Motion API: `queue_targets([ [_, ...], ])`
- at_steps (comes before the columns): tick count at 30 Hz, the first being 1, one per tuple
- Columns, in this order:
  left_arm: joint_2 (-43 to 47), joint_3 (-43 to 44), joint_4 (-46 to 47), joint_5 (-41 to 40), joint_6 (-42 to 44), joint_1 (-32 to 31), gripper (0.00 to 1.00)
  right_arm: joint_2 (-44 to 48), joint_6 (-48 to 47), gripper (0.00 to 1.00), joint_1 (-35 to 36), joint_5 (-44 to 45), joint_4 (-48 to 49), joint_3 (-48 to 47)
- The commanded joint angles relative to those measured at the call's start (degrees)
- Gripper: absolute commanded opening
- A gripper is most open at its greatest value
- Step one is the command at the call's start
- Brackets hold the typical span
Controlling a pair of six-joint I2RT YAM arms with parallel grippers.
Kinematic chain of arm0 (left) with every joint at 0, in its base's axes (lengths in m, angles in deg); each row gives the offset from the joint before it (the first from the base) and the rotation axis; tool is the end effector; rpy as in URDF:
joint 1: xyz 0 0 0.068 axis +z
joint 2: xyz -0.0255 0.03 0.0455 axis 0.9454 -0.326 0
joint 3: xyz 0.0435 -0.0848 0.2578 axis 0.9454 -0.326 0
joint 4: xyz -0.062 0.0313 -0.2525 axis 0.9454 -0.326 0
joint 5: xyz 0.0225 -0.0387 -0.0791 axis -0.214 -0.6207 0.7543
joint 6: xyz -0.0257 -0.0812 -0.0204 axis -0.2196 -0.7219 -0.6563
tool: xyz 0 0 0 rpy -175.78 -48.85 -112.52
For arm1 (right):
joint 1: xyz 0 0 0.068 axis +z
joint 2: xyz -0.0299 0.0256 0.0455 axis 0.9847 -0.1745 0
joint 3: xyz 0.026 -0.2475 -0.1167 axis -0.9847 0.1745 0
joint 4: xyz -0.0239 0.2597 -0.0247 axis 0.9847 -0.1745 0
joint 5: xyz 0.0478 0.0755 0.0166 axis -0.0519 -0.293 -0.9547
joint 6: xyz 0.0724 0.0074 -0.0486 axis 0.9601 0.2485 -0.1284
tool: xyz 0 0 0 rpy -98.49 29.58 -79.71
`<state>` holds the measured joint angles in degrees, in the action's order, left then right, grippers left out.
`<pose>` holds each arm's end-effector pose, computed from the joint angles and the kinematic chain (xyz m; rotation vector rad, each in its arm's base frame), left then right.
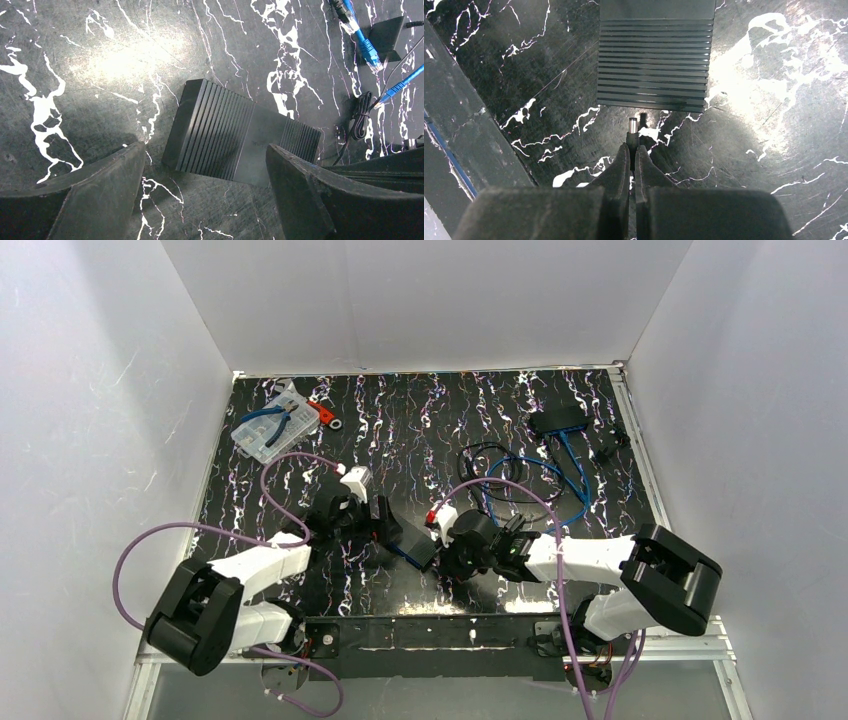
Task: Insert the plug into the switch port
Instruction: Insert the power into the switch port.
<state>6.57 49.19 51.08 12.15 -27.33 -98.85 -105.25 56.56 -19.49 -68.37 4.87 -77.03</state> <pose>0.2261 -0.1404 0.1482 0.2025 2.2108 -0.7844 0.1408 0.2594 0.1356 -1.0131 2.1647 0.7159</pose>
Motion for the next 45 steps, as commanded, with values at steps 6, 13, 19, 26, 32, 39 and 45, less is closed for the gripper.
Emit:
queue_targets([
  [6,-5.9,3.1,4.7,2.3,1.0,-0.2,0.89,-0.6,1.3,0.01,0.4,2.2,4.4,-0.2],
  [13,-8.8,3.6,6.9,4.6,1.0,-0.2,0.88,-1.4,1.7,0.01,0.4,2.8,5.1,-0.2],
  [19,-9.1,3.3,6.6,5.5,0.8,-0.2,0.87,-2.2,1.8,0.01,0.4,3.3,5.7,-0.2],
  [26,-7.8,2.0,5.6,5.4,0.5,-0.2,0.86,-1.9,2.0,0.01,0.4,3.1,6.2,-0.3],
  [32,-7.5,1.1,5.5,5.8,-0.5,-0.2,0.86,-1.7,2.1,0.01,0.6,2.9,6.1,-0.8],
  [39,-6.7,-0.4,5.2,5.7,-1.5,-0.2,0.85,-1.8,2.5,0.01,1.1,3.3,6.2,-1.2],
  [45,-6.6,-0.8,4.6,6.2,-2.1,-0.2,0.84,-2.4,2.7,0.01,1.6,3.6,6.3,-2.0],
])
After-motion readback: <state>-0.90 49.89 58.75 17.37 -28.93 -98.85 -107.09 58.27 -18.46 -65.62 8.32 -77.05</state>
